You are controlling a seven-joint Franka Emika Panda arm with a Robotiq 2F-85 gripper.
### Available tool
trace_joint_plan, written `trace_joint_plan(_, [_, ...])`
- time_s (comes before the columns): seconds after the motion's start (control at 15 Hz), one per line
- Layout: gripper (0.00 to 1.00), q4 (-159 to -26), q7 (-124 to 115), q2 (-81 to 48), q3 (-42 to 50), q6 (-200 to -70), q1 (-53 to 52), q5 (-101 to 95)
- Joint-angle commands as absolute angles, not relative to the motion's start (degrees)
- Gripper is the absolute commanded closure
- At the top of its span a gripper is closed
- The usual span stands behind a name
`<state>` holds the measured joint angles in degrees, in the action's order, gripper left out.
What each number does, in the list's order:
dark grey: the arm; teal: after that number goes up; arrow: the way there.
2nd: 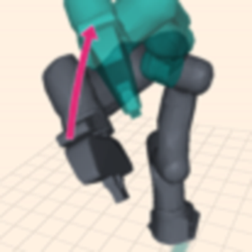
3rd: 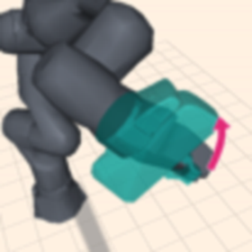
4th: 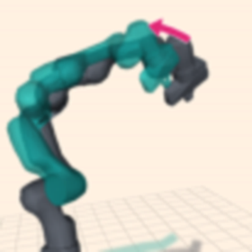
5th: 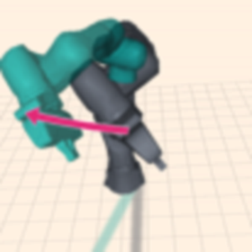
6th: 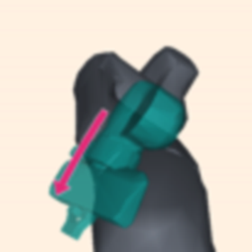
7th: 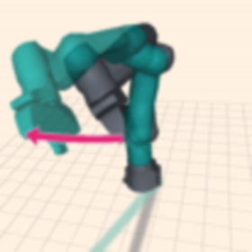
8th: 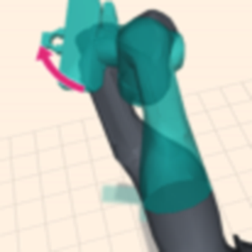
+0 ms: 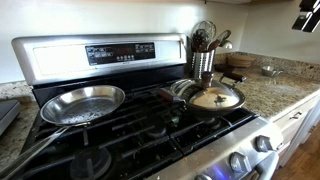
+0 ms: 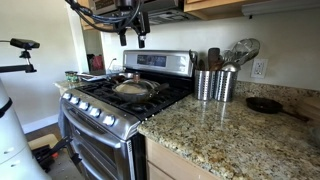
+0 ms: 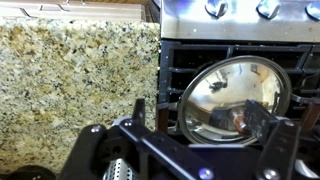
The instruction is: Uncover the pan and put the lid on the counter
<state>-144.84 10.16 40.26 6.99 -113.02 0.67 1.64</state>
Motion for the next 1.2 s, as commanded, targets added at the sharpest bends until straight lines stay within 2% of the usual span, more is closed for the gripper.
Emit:
trace_joint_plan(0.0, [0.00, -145.7, 8.1, 35.2, 4.6, -119.5, -0.3, 3.1])
trace_joint_plan(0.47, [0.00, -145.8, 3.8, 25.7, 0.0, -131.6, -2.1, 5.2])
trace_joint_plan(1.13, [0.00, -145.3, 5.0, 23.7, -0.8, -130.8, -3.0, 4.7])
